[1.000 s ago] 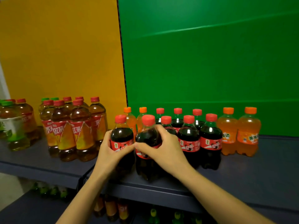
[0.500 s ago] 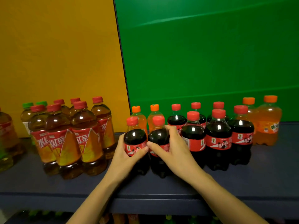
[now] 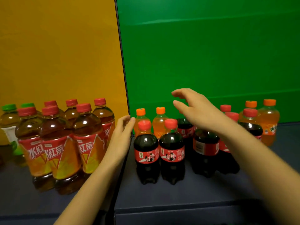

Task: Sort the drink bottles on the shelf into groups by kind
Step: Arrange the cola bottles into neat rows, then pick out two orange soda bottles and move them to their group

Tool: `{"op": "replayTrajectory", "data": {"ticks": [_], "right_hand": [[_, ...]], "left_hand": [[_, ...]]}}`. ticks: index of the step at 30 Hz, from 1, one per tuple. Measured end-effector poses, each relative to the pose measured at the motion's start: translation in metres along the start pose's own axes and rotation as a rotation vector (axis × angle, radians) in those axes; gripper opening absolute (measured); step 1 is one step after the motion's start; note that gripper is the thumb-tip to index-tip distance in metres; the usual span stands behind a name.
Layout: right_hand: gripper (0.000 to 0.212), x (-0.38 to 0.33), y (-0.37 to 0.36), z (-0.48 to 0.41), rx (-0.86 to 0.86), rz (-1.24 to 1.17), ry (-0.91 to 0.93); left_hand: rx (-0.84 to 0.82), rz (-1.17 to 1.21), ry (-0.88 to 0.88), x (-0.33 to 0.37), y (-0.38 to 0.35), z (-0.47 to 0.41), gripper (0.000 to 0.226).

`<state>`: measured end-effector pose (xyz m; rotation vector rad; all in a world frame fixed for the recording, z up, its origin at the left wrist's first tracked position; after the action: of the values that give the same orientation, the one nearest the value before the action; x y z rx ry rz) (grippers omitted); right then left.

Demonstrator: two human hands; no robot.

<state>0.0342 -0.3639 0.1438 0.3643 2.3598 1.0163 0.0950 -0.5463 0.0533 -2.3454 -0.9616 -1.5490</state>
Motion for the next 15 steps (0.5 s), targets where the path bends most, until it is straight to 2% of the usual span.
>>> {"op": "replayTrajectory", "data": {"ticks": [4,7,10,12,15], "right_hand": [[0.054,0.023,-0.019,-0.051,-0.315,0.278,-0.08],[0.079,0.042,-0.045,-0.07,-0.548,0.376,-0.126],[0.089,0.06,-0.064,-0.083,-0.682,0.371,-0.149],[0.084,0.069,-0.077,-0.086,-0.795,0.339,-0.169],[0.054,0.071,-0.096,-0.083,-0.954,0.252,-0.164]], "left_hand": [[-0.001,0.134,0.177,-0.012,-0.013,-0.028,0.052],[-0.002,0.066,0.226,-0.021,-0.018,-0.041,0.074],[-0.037,0.059,0.323,-0.041,-0.025,-0.051,0.091],[-0.065,0.138,0.381,-0.054,-0.03,-0.054,0.094],[-0.148,0.305,0.417,-0.061,-0.043,-0.056,0.095]]}}
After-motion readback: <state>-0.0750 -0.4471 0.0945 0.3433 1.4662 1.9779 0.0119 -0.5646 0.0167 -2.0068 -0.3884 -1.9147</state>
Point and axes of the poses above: each hand's wrist, its own z-axis away from the middle knuckle, its own y-axis out of the back of the hand, x = y × z, the point moved 9 cm from there along -z, towards the middle knuckle, and after that the axes turned 2 degrees about -x, right-handed, at the moved point
